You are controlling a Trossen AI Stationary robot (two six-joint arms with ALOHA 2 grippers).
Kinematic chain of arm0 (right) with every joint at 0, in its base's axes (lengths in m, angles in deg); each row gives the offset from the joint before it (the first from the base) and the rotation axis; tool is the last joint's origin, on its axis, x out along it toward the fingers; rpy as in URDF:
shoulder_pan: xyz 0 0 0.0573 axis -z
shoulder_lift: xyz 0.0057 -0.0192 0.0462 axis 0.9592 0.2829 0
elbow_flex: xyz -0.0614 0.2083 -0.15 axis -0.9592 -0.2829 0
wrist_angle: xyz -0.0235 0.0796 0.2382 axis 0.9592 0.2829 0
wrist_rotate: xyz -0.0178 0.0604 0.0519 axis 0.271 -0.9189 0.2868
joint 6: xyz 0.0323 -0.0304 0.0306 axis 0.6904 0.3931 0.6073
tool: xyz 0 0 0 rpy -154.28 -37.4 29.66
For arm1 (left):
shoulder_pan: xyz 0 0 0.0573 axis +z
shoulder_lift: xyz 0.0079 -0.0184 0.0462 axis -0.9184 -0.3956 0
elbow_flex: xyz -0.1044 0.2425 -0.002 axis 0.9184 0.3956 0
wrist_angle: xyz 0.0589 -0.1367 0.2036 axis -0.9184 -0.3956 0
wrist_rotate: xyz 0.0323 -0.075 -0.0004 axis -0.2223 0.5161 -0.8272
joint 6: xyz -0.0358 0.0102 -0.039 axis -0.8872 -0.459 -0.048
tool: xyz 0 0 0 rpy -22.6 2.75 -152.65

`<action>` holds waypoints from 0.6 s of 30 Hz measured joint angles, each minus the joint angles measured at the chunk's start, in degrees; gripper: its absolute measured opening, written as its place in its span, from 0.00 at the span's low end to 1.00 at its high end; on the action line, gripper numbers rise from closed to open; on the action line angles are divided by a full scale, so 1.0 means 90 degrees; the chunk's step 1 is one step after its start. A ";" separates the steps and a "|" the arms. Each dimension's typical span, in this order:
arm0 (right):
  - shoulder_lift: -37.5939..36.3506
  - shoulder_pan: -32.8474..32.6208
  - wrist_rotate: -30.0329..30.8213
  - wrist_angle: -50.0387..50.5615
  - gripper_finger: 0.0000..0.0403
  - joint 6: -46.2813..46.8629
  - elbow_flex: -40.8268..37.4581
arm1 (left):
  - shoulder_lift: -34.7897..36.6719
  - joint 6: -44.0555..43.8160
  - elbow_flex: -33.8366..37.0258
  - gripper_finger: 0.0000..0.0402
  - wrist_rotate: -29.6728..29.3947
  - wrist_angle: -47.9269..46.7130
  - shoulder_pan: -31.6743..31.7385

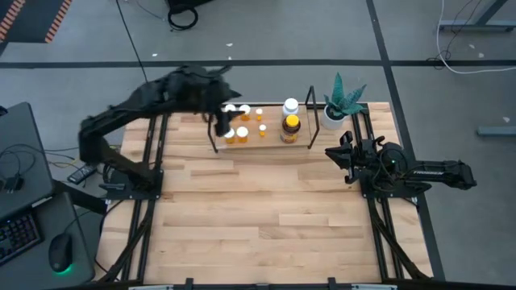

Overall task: Pick and place medicine bottles onto shelf by color
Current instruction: Return to Home Position

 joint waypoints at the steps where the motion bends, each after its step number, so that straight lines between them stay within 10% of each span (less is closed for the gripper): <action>1: 0.0000 0.0002 0.0000 -0.0002 0.14 0.0000 0.0000 | 0.0143 -0.0072 0.0000 0.64 0.0002 -0.0030 -0.0026; 7: 0.0000 0.0001 0.0000 -0.0002 0.14 0.0000 0.0000 | 0.1178 -0.0477 0.0871 0.58 0.0005 -0.0227 -0.0041; 18: 0.0002 0.0002 0.0000 0.0002 0.14 0.0000 0.0000 | 0.3589 -0.0940 0.5013 0.50 -0.0469 0.1675 -0.0006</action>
